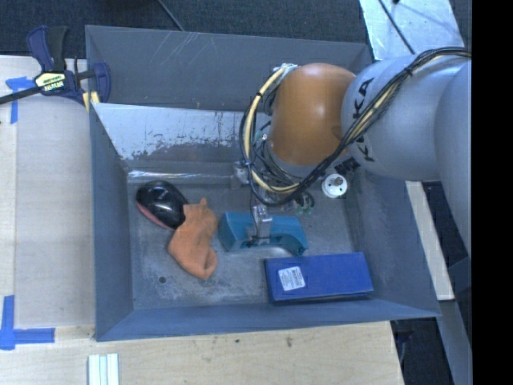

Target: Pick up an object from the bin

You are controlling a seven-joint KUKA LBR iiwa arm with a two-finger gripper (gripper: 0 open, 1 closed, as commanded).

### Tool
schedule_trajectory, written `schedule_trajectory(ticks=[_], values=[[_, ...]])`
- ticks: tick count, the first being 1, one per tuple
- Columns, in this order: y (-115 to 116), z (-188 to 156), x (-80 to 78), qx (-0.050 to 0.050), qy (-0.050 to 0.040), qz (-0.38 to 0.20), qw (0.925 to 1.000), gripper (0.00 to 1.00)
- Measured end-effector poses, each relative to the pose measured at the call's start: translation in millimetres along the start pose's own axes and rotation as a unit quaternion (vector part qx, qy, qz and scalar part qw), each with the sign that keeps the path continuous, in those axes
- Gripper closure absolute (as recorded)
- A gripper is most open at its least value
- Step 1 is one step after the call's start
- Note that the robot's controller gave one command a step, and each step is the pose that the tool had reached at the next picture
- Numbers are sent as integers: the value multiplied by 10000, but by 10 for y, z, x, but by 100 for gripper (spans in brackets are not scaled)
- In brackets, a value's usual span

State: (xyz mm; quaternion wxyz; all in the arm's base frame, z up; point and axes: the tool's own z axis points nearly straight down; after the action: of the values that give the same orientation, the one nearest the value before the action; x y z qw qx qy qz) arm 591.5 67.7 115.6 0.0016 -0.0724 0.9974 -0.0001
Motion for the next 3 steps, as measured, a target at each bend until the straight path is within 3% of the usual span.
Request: schedule_trajectory(ticks=[1,2,3], values=[[-54,191,80,-6,35,358,9994,0],[-108,223,157,-9,22,443,9990,100],[-108,223,157,-9,22,445,9990,100]])
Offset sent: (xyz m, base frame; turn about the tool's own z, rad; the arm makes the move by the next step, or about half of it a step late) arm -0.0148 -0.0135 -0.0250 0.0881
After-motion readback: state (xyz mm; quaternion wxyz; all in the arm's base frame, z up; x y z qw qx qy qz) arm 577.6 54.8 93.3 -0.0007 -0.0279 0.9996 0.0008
